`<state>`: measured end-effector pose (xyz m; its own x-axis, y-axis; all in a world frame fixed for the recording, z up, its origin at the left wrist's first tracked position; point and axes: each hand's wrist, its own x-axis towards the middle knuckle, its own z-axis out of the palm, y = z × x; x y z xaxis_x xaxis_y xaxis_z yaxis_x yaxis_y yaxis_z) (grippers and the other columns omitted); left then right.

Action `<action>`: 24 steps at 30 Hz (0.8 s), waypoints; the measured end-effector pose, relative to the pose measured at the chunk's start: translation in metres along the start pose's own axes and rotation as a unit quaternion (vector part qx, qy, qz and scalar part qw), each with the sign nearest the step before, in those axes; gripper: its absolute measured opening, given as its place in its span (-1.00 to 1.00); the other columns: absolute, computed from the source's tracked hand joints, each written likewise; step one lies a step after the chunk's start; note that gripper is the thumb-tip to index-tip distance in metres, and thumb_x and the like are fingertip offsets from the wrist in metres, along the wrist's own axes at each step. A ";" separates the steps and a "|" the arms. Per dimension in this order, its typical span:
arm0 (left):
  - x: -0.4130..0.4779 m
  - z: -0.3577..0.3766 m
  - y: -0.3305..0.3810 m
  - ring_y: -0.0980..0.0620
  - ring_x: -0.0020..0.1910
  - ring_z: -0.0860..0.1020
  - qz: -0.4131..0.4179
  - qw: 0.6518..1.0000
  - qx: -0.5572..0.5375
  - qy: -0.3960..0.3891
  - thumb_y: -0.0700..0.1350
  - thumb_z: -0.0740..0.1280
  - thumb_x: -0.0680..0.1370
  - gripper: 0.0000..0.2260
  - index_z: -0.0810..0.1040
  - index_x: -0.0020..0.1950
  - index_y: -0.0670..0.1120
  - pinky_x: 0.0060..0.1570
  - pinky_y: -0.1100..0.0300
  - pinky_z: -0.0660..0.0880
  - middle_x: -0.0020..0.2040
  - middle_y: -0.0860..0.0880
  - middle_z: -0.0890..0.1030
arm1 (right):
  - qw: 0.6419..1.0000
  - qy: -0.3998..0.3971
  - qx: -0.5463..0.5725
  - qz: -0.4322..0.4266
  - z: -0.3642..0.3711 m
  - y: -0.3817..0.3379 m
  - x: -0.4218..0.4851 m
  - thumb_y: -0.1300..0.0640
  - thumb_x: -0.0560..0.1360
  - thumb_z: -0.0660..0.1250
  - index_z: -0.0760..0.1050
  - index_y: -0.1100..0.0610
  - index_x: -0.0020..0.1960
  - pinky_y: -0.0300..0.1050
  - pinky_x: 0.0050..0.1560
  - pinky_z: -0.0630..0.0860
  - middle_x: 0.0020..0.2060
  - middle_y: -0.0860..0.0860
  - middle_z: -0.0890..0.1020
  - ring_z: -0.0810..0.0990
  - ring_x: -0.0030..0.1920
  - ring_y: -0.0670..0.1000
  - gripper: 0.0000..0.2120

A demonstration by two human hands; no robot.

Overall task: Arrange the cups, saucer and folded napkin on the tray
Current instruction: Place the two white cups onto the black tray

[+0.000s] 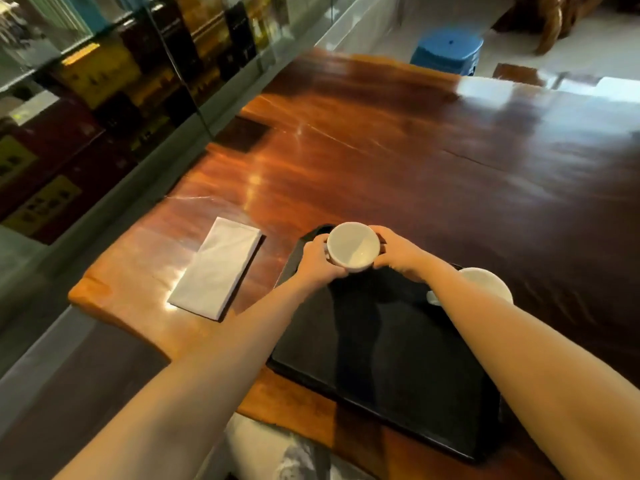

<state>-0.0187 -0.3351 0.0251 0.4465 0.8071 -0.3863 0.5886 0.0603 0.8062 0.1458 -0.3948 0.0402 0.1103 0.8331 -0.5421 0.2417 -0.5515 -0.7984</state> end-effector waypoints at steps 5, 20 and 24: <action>0.007 0.019 -0.024 -0.10 0.24 0.46 -0.021 1.000 0.021 -0.001 -0.26 0.53 0.28 -0.31 0.31 0.34 -0.17 0.17 0.04 0.49 0.31 -0.18 0.36 | 1.000 0.005 0.007 0.016 0.006 0.024 0.012 0.52 0.36 0.26 0.23 0.09 0.41 -0.01 0.21 0.39 0.38 0.11 0.35 0.32 0.36 0.11 -0.30; 0.009 0.008 -0.016 -0.12 0.26 0.44 0.008 0.989 0.139 -0.041 -0.19 0.51 0.31 -0.36 0.35 0.33 -0.18 0.22 -0.05 0.46 0.26 -0.16 0.47 | 0.998 0.001 -0.050 0.023 0.007 0.022 0.011 0.48 0.35 0.34 0.21 0.10 0.43 0.11 0.33 0.39 0.37 0.12 0.34 0.34 0.35 0.14 -0.27; 0.006 -0.006 -0.003 -0.19 0.39 0.33 -0.038 0.981 0.173 -0.078 -0.11 0.48 0.33 -0.18 0.13 0.49 -0.15 0.31 -0.16 0.38 0.41 -0.18 0.36 | 0.991 0.007 -0.120 0.052 -0.002 0.007 0.005 0.37 0.37 0.40 0.12 0.14 0.48 0.16 0.36 0.36 0.44 0.15 0.27 0.34 0.37 0.18 -0.22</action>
<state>-0.0217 -0.3273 0.0232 0.4745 0.7069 -0.5245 0.8058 -0.1089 0.5821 0.1496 -0.3939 0.0326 0.1591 0.7733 -0.6137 0.4508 -0.6099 -0.6517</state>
